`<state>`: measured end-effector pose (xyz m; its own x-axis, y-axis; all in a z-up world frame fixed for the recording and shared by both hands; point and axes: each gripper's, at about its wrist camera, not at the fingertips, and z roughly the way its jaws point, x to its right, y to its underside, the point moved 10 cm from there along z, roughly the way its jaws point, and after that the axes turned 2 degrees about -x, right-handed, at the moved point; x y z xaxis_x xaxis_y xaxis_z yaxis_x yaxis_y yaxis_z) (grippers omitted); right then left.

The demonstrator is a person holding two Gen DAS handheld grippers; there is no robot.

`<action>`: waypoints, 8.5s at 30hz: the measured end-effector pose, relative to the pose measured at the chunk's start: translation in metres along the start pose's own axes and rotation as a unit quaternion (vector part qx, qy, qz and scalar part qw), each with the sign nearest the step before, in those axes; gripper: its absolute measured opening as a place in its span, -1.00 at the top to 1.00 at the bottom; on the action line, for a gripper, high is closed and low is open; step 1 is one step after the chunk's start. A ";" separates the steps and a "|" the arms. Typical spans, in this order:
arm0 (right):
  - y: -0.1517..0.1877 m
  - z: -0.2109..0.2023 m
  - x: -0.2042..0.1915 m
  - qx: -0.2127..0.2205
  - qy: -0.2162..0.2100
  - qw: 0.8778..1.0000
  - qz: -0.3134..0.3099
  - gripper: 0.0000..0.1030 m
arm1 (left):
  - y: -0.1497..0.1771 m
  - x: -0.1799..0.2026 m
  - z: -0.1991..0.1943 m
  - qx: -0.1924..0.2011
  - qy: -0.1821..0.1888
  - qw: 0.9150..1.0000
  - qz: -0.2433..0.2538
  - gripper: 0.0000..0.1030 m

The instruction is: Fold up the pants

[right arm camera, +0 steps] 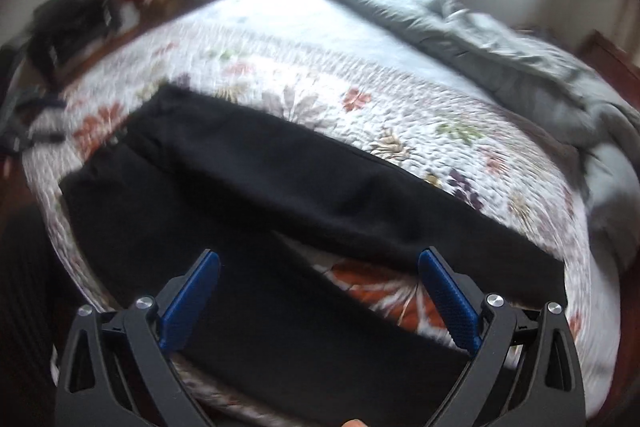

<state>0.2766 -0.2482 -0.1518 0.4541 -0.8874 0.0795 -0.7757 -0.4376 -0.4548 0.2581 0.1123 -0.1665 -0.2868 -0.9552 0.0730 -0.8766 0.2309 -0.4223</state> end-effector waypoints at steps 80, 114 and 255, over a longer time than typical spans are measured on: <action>0.150 0.005 -0.079 -0.065 0.036 0.995 -0.062 0.88 | 0.112 -0.051 0.007 0.022 0.177 0.984 0.022 0.74; 0.109 -0.024 0.009 -0.038 -0.049 0.985 0.162 0.33 | 0.076 0.152 -0.017 0.151 0.141 0.974 0.092 -0.81; 0.462 -0.052 0.310 0.261 -0.126 0.630 0.721 0.18 | 0.055 0.183 0.075 0.131 0.029 0.991 0.005 -0.95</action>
<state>0.0362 -0.7335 -0.2912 -0.4513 -0.2278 -0.8628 -0.2412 0.9620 -0.1279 0.1863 -0.0636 -0.2439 -0.3232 -0.9391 0.1164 -0.7451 0.1767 -0.6431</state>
